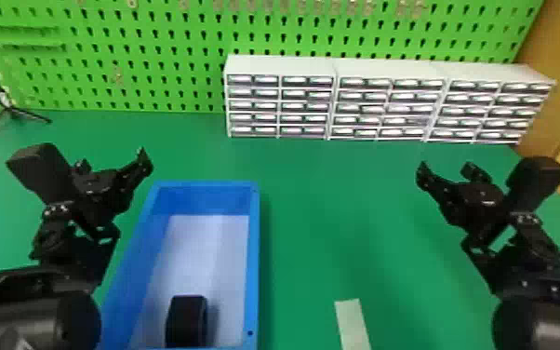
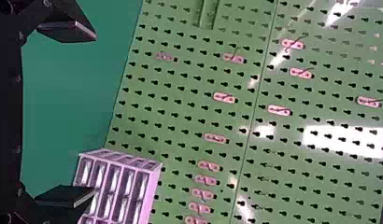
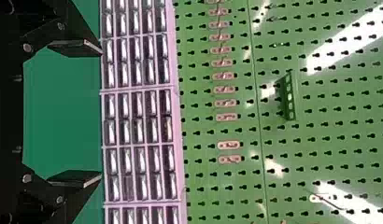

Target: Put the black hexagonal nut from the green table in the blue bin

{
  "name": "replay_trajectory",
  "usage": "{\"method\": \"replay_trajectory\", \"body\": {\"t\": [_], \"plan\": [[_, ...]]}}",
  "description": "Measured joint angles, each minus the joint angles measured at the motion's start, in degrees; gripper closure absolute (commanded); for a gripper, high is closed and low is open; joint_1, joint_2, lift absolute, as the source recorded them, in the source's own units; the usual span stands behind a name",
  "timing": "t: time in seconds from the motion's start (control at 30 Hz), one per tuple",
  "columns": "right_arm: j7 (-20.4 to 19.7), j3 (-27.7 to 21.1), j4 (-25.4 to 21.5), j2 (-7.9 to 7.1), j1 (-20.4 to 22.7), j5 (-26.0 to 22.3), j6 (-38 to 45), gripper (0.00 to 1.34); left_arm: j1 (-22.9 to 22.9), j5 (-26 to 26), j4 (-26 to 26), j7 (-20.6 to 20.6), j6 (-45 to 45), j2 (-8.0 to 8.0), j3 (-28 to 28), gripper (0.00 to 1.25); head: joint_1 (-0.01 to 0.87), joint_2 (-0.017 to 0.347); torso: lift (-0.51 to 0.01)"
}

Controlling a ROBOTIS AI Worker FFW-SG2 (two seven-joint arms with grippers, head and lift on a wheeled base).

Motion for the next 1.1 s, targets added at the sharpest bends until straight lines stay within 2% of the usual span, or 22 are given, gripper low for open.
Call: {"method": "replay_trajectory", "body": {"t": [0.3, 0.6, 0.87, 1.1], "plan": [[-0.05, 1.44, 0.38, -1.44, -1.89, -0.88, 0.45, 0.35, -0.77, -0.58, 0.00, 0.00, 0.00, -0.01, 0.25, 0.13, 0.692, 0.008, -0.097], [-0.03, 2.46, 0.79, -1.32, -2.47, -1.22, 1.80, 0.35, 0.25, -0.43, 0.00, 0.00, 0.00, -0.41, 0.29, 0.13, 0.692, 0.008, -0.097], [-0.01, 2.42, 0.79, -0.72, -2.81, -1.13, 2.84, 0.35, -0.65, -0.69, 0.00, 0.00, 0.00, -0.37, 0.00, 0.13, 0.692, 0.008, -0.097], [0.00, 2.87, 0.72, -1.44, -2.15, -2.05, 3.27, 0.35, 0.06, -0.96, 0.00, 0.00, 0.00, -0.35, -0.15, 0.13, 0.692, 0.008, -0.097]]}}
